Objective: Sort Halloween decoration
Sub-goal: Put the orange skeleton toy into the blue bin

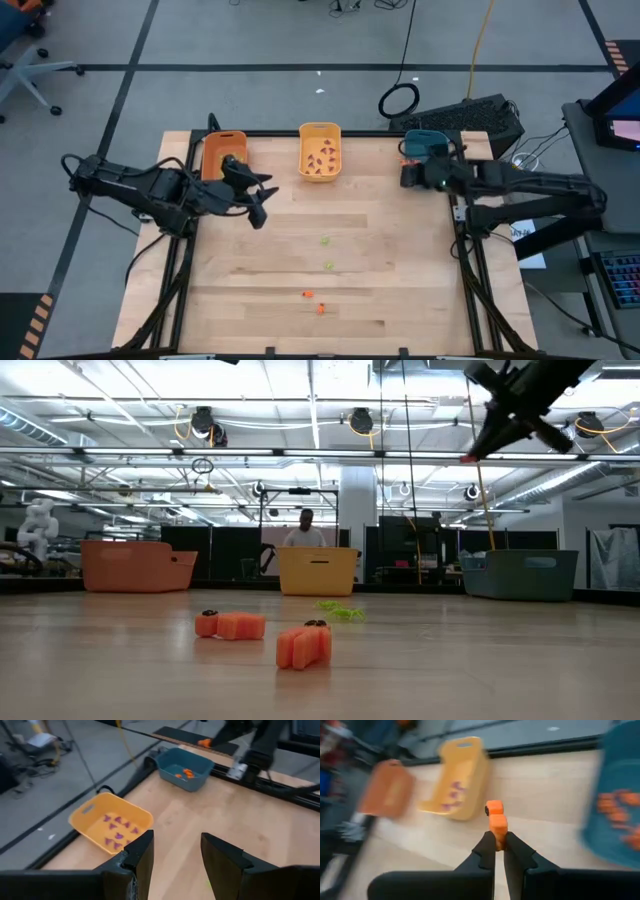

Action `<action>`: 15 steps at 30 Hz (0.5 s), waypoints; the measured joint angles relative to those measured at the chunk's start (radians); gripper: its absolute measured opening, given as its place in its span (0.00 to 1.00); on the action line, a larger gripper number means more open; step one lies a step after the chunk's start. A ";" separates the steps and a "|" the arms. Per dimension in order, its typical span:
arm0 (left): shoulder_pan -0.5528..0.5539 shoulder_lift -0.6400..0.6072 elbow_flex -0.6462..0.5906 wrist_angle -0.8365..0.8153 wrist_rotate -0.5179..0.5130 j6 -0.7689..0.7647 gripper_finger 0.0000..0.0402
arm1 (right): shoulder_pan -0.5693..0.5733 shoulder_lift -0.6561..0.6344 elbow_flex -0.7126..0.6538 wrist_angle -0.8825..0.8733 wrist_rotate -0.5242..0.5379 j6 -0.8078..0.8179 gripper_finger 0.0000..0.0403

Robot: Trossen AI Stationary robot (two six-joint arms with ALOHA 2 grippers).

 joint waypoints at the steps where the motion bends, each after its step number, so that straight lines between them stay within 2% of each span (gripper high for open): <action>1: 0.007 0.000 0.000 0.000 -0.010 0.000 0.40 | -0.026 0.000 0.025 -0.062 -0.013 -0.011 0.00; 7: 0.088 0.004 0.000 0.004 -0.011 -0.006 0.40 | -0.185 0.000 0.088 -0.298 -0.100 -0.059 0.00; 15: 0.237 0.032 0.001 0.014 0.107 0.098 0.40 | -0.401 0.070 0.088 -0.346 -0.214 -0.206 0.00</action>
